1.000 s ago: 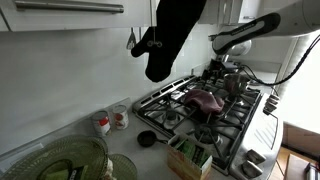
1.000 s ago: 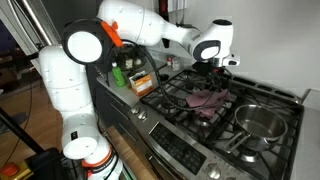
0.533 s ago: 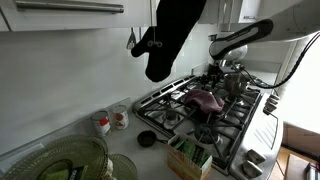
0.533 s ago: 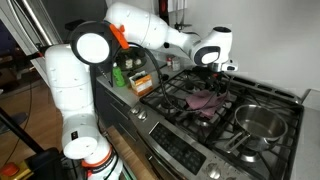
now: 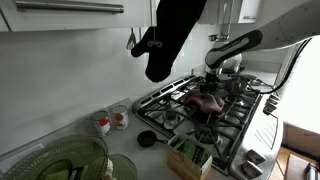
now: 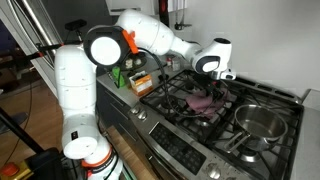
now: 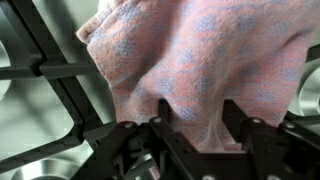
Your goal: Slide the pot from the rear right stove plate onto the front right stove plate, pick up the pink towel and use it to wipe the rear right stove plate before putting it down on the middle stove plate
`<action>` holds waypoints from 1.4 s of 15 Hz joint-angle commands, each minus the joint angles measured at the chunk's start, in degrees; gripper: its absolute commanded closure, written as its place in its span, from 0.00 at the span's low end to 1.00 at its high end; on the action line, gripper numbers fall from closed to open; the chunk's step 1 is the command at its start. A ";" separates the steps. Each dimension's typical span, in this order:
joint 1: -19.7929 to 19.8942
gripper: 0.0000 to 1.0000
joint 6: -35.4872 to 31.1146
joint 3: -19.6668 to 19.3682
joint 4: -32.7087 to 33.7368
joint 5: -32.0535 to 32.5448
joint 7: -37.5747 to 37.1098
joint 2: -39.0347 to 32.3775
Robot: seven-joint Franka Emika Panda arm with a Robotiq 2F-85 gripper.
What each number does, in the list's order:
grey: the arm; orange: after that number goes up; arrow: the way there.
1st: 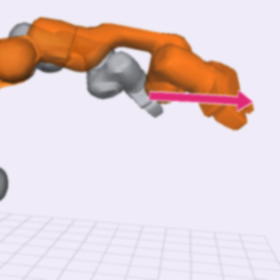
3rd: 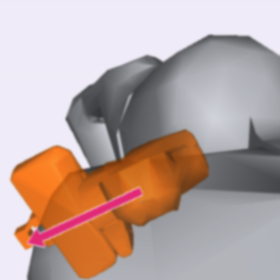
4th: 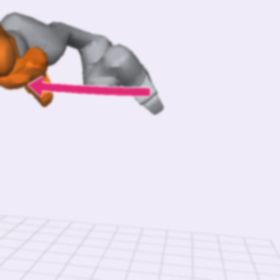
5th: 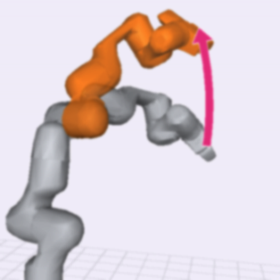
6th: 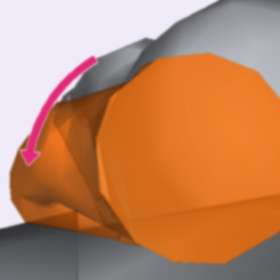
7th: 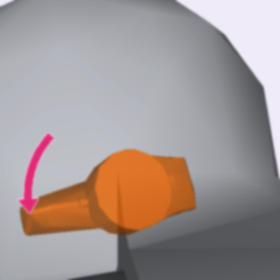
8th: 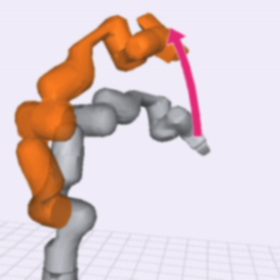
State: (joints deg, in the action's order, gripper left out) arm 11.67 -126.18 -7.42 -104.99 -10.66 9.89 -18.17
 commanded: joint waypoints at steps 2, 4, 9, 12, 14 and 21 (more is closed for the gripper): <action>0.37 0.77 -3.55 0.11 0.78 1.22 -0.32 -1.84; 0.75 0.93 -4.70 0.36 1.16 0.59 0.44 -2.10; 1.29 0.96 -7.56 0.49 3.79 -0.14 0.37 -2.13; 1.22 0.96 -12.00 0.08 6.13 0.66 -0.43 -2.67; 1.38 0.96 -18.24 0.29 7.61 -0.03 -1.02 -3.59; 1.96 0.85 -32.57 0.69 8.66 0.93 -5.39 -6.76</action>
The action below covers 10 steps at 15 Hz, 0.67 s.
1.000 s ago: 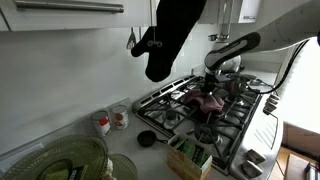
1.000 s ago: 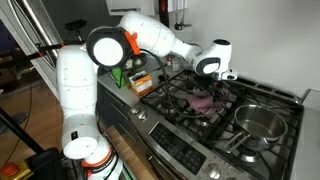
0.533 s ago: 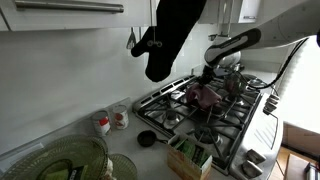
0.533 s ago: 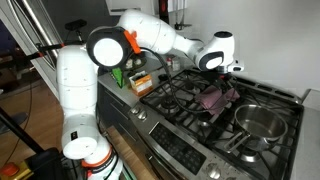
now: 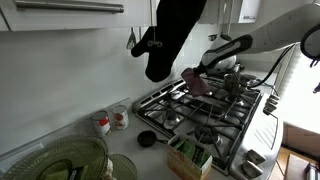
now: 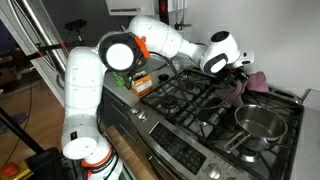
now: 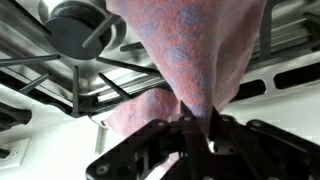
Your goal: Slide the pot from the rear right stove plate onto the front right stove plate, pick up the pink towel and use it to wipe the rear right stove plate before putting it down on the middle stove plate
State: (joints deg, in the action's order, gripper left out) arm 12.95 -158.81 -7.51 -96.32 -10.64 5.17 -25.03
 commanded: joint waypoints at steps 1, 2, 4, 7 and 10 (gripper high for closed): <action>0.74 0.85 -0.30 0.76 0.39 0.94 -0.97 -0.50; 0.75 0.85 -0.47 0.75 0.56 0.95 -1.09 -0.77; -0.06 0.96 -2.32 -0.73 1.53 2.31 -2.58 -2.12; -2.25 0.96 -11.49 -5.79 4.19 6.08 -9.50 -6.38; -7.89 0.96 -19.37 -15.89 5.80 8.35 -17.77 -10.98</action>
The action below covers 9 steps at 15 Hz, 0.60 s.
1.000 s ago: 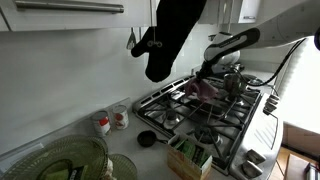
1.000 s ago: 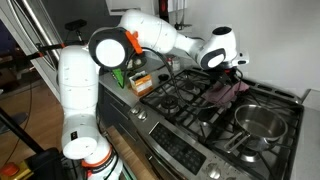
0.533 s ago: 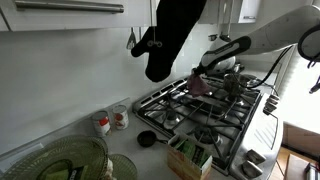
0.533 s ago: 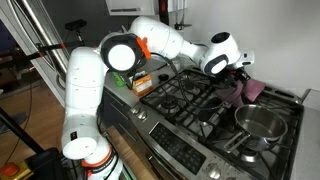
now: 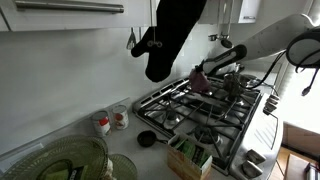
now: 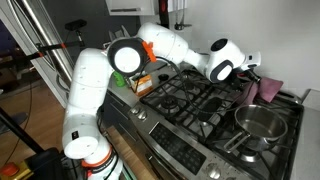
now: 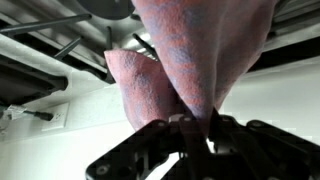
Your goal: Slide the pot from the rear right stove plate onto the front right stove plate, pick up the pink towel and use it to wipe the rear right stove plate before putting it down on the middle stove plate
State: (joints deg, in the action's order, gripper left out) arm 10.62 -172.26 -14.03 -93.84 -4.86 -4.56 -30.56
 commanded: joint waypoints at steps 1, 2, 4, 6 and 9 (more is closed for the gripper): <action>-8.39 0.96 -7.38 -14.26 3.84 2.75 -11.12 -7.38; -9.98 0.96 -8.61 -18.07 4.46 3.74 -14.60 -9.50; -14.10 0.96 -9.61 -26.37 6.31 2.99 -20.70 -14.17; -18.76 0.96 -8.77 -34.44 7.31 0.25 -26.02 -18.74; -20.36 0.96 -4.11 -35.55 6.52 -0.45 -28.35 -19.61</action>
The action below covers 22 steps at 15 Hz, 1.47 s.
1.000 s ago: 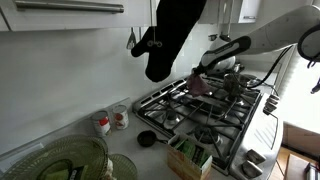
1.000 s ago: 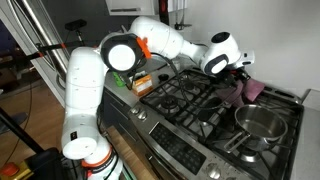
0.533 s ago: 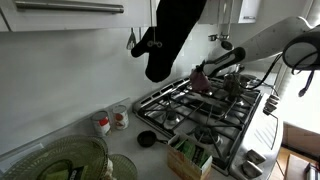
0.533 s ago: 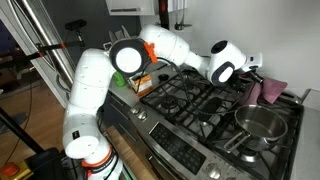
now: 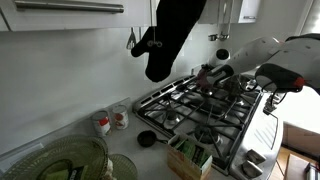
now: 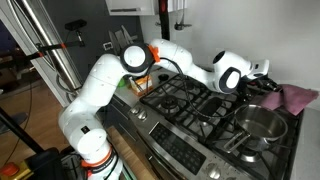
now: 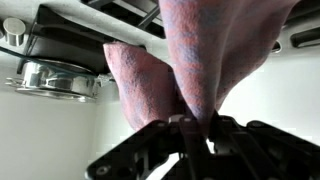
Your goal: Slide the pot from the rear right stove plate onto the front right stove plate, pick up the pink towel and use it to wipe the rear right stove plate before putting it down on the middle stove plate
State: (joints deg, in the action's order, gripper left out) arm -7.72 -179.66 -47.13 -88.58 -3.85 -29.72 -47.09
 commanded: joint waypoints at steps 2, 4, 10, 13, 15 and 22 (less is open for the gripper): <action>0.20 0.96 6.59 3.56 0.31 -0.62 -0.73 -0.27; 2.29 0.96 10.95 8.85 0.02 -0.96 1.34 2.31; 11.90 0.96 21.39 23.87 2.13 -3.96 5.81 8.83; 16.42 0.96 27.02 29.64 3.42 -5.39 7.89 11.18; 18.51 0.96 30.43 32.30 4.36 -6.42 9.03 12.24; 20.33 0.96 28.95 32.96 6.82 -4.69 9.86 11.60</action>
State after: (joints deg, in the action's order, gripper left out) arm 13.38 -145.19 -11.58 -82.45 -11.92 -18.37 -33.89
